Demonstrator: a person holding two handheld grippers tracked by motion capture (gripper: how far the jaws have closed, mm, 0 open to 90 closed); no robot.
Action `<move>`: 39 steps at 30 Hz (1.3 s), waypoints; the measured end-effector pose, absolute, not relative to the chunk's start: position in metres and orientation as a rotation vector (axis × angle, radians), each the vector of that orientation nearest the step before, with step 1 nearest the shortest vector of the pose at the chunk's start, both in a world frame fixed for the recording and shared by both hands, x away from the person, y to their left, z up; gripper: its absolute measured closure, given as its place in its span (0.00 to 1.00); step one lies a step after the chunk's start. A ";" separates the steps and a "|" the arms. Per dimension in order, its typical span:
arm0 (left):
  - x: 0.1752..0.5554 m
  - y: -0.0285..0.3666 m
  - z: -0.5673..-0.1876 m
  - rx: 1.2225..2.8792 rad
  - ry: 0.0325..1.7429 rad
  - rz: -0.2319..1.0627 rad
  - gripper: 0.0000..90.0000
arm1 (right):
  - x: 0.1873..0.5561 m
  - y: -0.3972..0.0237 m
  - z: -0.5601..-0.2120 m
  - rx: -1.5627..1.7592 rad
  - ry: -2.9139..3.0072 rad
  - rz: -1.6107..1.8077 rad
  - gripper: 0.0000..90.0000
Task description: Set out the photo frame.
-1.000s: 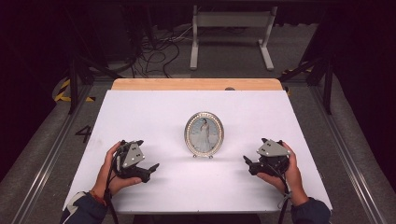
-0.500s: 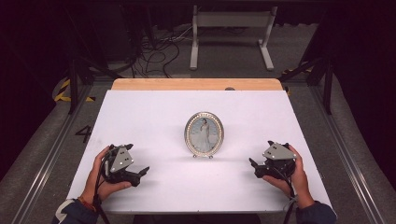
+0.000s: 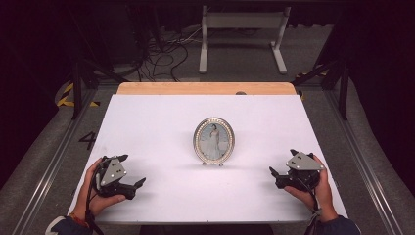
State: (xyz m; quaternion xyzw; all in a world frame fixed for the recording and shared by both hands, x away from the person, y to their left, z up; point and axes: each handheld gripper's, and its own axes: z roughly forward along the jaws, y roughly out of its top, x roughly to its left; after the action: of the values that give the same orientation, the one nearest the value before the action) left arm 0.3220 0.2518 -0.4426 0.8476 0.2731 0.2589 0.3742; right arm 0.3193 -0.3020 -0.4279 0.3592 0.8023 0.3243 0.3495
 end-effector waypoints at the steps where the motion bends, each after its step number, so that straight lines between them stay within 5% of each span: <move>1: 0.322 0.255 -0.443 2.166 0.705 0.662 0.06 | 0.319 -0.304 -0.428 0.934 2.077 0.842 0.11; 25: 0.319 0.308 -0.451 2.027 0.837 0.602 0.07 | 0.297 -0.343 -0.443 1.038 2.025 0.904 0.10; 39: 0.316 0.295 -0.459 2.056 0.823 0.588 0.07 | 0.298 -0.343 -0.445 1.083 1.991 0.909 0.10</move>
State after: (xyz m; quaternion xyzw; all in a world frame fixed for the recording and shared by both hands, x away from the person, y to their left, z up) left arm 0.3159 0.2953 -0.4589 0.8173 0.3274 0.2339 0.4124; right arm 0.2979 -0.3430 -0.4453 0.4165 0.7660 0.3497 0.3428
